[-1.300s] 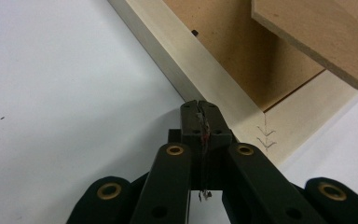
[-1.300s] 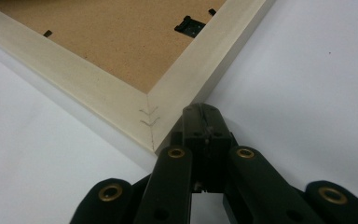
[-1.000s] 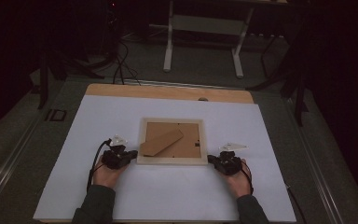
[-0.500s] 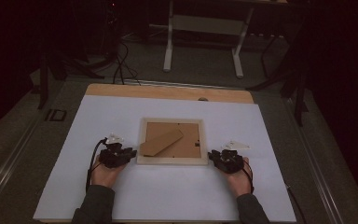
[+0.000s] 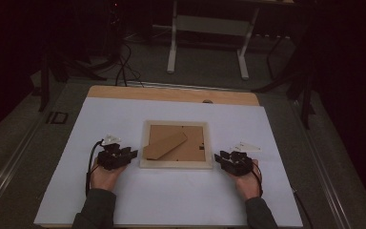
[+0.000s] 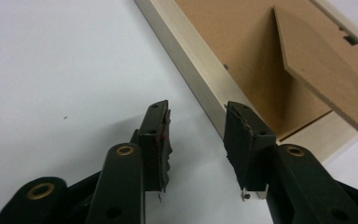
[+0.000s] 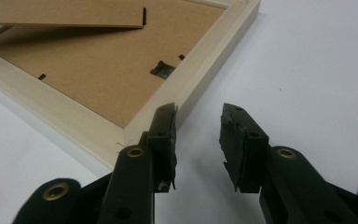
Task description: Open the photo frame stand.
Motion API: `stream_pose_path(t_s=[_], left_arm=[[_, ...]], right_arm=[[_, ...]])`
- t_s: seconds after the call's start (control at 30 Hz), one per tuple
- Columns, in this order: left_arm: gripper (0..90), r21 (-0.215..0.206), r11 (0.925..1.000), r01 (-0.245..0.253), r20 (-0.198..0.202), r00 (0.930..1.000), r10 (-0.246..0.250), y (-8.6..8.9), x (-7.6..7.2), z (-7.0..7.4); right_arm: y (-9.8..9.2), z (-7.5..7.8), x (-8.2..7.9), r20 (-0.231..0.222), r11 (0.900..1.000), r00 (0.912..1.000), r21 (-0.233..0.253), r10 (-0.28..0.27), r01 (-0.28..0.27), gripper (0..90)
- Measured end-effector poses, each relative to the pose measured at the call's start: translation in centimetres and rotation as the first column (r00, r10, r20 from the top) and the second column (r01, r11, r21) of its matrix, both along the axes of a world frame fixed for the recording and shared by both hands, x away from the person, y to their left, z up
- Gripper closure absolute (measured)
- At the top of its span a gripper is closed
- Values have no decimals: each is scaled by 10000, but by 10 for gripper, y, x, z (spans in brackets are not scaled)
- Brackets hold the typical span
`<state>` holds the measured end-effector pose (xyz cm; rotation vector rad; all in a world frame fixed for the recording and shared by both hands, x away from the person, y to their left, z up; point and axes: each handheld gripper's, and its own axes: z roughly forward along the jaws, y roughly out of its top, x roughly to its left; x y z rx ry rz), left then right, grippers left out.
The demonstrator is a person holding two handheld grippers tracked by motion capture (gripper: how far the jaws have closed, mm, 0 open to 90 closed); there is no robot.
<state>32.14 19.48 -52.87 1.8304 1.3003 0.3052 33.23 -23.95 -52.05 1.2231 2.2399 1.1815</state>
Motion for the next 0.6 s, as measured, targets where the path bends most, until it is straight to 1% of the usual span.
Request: stream_pose_path(t_s=[0.07, 0.17, 0.33, 0.47, 0.53, 0.6], left_arm=[[602, -171, 9999, 2, 3, 10000, -2, 1, -1, 2], [596, -246, 9997, -67, 107, 9999, 70, 1, -2, 5], [584, -187, 9997, -170, 240, 9996, 174, 3, -2, 10], [582, -162, 9996, -229, 487, 9985, 237, 4, -3, 19], [581, -667, 9973, -318, 498, 9981, 352, 6, -3, 24], [582, -1007, 9939, -457, 513, 9974, 510, 8, -4, 29]], right_arm=[[1, 1, 0, 17, 10000, 10000, 67, 69, -69, 637], [3, 2, -1, 38, 9999, 9999, 50, 132, -132, 629], [3, 2, -2, 121, 9998, 9998, -3, 186, -185, 626], [3, 2, -2, 159, 9998, 9996, 7, 216, -216, 619], [3, 2, -2, 150, 9998, 9997, 47, 192, -193, 615], [3, 2, -2, 158, 9998, 9997, 23, 212, -213, 614]])
